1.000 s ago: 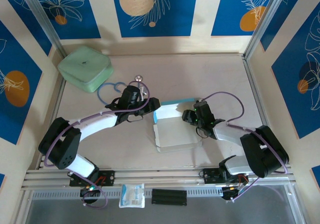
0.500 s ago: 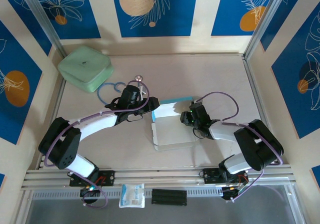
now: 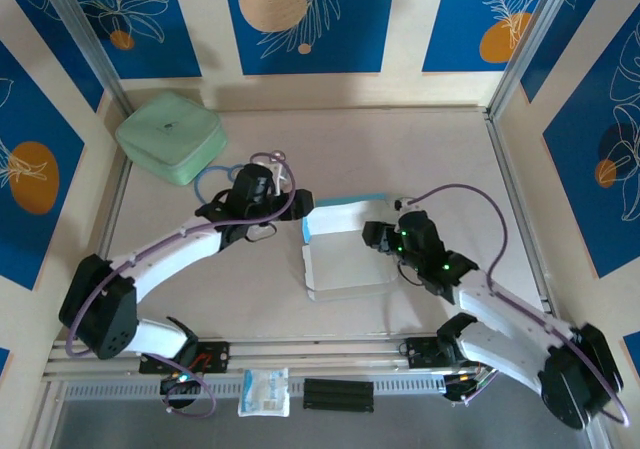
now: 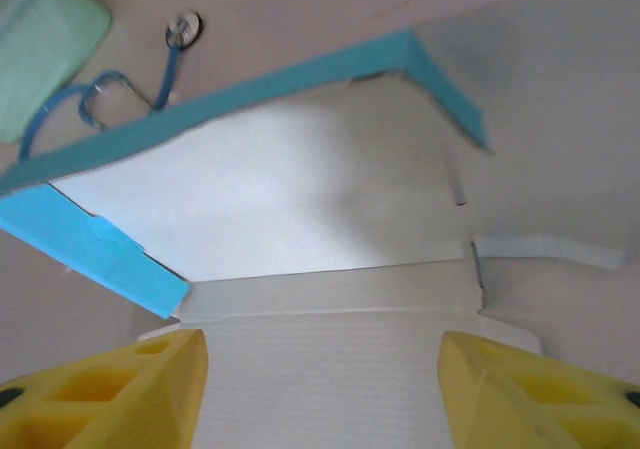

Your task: Fold the paper box

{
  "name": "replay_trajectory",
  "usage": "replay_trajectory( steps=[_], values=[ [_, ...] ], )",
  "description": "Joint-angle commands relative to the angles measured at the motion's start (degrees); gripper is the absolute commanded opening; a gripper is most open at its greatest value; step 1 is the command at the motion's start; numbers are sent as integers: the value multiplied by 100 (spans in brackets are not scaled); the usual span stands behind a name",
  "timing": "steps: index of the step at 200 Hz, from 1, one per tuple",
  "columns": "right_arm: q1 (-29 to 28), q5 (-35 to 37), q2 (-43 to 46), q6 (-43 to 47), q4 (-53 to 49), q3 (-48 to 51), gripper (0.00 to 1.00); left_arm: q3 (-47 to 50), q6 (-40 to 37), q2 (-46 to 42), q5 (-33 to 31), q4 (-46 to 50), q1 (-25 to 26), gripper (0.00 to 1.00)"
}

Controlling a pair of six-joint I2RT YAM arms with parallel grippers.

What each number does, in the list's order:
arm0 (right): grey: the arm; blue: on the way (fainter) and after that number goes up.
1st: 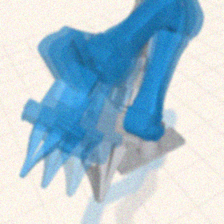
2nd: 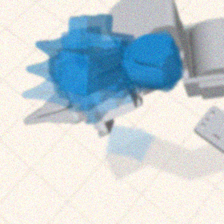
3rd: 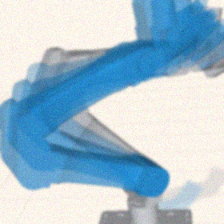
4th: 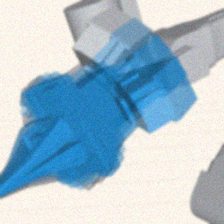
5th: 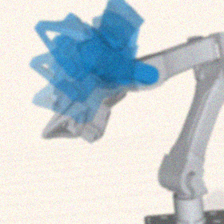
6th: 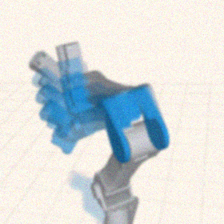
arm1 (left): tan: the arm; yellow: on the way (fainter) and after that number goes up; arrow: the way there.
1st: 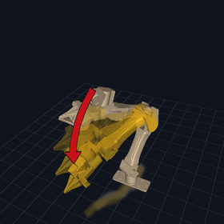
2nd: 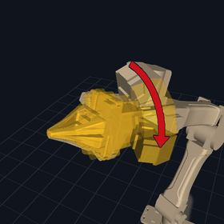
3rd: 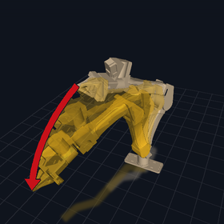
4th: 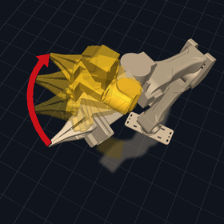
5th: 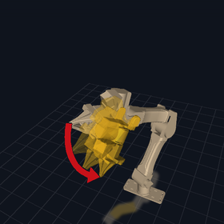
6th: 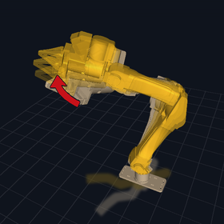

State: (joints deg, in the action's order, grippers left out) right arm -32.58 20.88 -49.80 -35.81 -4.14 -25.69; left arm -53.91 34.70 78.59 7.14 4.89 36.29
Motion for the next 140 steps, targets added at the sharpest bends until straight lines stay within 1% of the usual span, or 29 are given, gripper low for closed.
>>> replay_trajectory(
  steps=[1, 9, 25, 39, 50, 77, 90, 102, 109, 140],
  values=[
    [666, -221, 488, 450, -1083, -91, 66, -500, -1126, -278, -239, 618, 33, 69],
    [1158, -794, 495, 636, -1182, -213, 66, -695, -1375, -278, -255, 888, 29, 69],
    [2333, -2248, 260, 967, -1047, -371, 66, -1124, -1755, -197, -287, 1517, 0, 69],
    [2993, -3162, -61, 1126, -827, -463, 65, -1369, -1926, -135, -294, 1860, -19, 69],
    [3282, -3618, -404, 1348, -740, -582, 65, -1435, -2022, -122, -262, 1980, -51, 69],
    [3608, -4777, -1234, 2052, -273, -742, 63, -1375, -2139, -181, -11, 2001, -80, 69],
    [3681, -5124, -1665, 2289, -265, -900, 61, -1369, -2130, -181, 22, 2041, -95, 69],
    [3717, -4965, -1967, 2325, -380, -1097, 56, -1338, -2075, -205, -60, 2083, -116, 69],
    [3723, -4917, -2088, 2352, -376, -1172, 54, -1309, -2055, -232, -94, 2088, -135, 69],
    [3728, -4883, -2504, 2531, -183, -1396, 56, -1211, -2012, -290, -36, 2047, -199, 69]
  ],
)
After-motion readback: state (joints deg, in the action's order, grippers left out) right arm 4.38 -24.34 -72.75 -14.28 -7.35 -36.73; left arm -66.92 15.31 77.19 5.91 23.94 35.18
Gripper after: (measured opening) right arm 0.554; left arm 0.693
